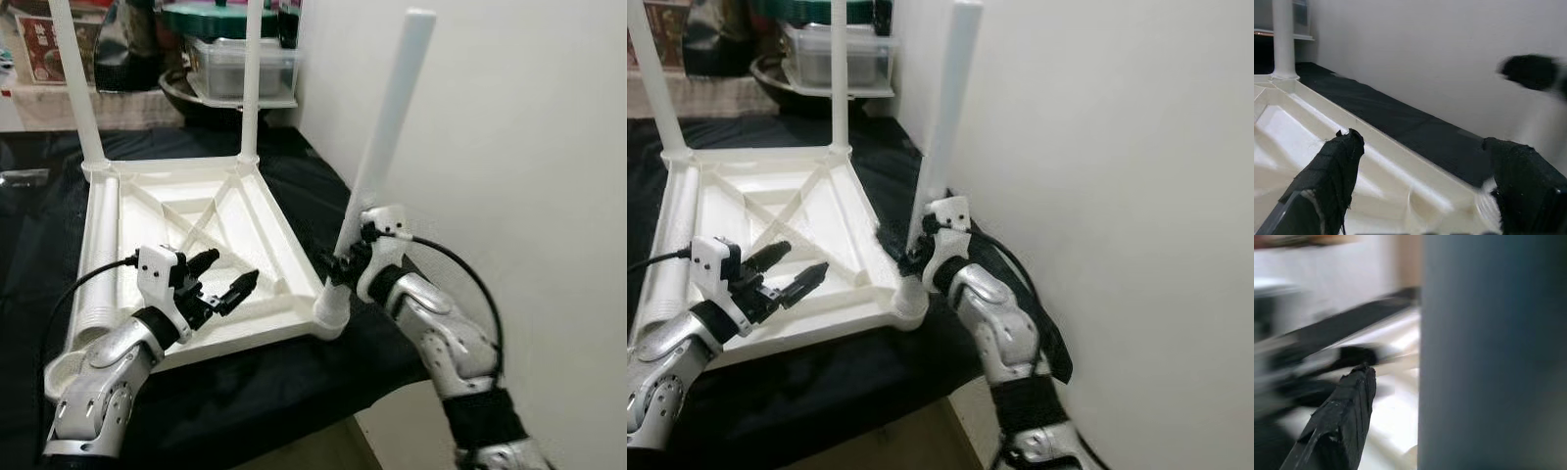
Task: Building children table
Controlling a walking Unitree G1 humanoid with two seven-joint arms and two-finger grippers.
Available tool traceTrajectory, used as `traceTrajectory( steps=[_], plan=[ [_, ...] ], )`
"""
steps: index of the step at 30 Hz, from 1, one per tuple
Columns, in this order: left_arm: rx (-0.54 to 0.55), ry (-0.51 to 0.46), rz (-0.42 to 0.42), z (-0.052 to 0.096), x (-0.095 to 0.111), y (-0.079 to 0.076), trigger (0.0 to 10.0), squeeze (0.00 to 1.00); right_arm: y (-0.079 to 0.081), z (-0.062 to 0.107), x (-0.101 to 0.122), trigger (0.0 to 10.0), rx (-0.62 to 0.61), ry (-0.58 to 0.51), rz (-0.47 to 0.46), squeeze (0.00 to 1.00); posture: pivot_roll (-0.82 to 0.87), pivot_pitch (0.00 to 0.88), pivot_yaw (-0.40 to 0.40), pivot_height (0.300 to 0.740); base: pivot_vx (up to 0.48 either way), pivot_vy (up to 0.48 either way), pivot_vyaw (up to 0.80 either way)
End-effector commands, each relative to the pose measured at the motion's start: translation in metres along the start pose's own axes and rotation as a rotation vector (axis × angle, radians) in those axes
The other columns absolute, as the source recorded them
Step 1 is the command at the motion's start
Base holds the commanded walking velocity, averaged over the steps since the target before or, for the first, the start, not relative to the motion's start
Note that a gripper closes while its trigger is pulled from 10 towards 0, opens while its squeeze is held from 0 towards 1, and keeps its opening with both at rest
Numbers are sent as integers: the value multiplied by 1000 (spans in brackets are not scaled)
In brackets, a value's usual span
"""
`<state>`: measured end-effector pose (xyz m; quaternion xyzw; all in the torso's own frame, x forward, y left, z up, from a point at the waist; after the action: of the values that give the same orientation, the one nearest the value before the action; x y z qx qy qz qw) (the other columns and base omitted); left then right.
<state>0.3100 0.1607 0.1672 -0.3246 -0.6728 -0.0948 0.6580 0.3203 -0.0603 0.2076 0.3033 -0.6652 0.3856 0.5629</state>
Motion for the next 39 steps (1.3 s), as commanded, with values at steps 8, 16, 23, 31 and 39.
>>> traceTrajectory(
  steps=[8, 16, 23, 31, 39],
  plan=[
    [-9, 3, 18, -1, -4, -3, 10000, 0, 25, -21, -14, 0, 206, 22, 40, 0, 164, 0, -197, 740, 0, 0, 0],
    [-3, -1, 16, 1, -4, -3, 10000, 0, -69, -2, -69, 0, -781, 385, -142, 0, 157, 0, -191, 740, 0, 0, 0],
    [-12, 3, 18, -1, -3, -4, 10000, 0, -58, 25, -88, 9333, -957, 504, -165, 0, 152, 0, -183, 740, 0, 0, 0],
    [-12, 3, 18, -2, -2, -4, 10000, 0, -44, -6, -64, 10000, -749, 273, -209, 1000, 146, 0, -180, 740, 0, 0, 0],
    [-11, -2, 18, -4, -2, -3, 10000, 0, -1, -26, 10, 10000, -137, -91, -127, 0, 143, 0, -181, 740, 0, 0, 0]
  ],
)
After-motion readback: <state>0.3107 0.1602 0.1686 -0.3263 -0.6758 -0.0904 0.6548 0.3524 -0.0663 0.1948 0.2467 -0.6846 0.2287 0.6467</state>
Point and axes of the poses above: a point about 5 cm out from each wrist's last joint towards the gripper, its own z axis pointing back from the gripper into the wrist, its own x axis along the axis of the wrist's last joint, y = z × x, the point moved 3 cm from there along -z, pointing out of the wrist towards the gripper, and after that the axes turned 11 degrees about z, right-handed, at the moved point
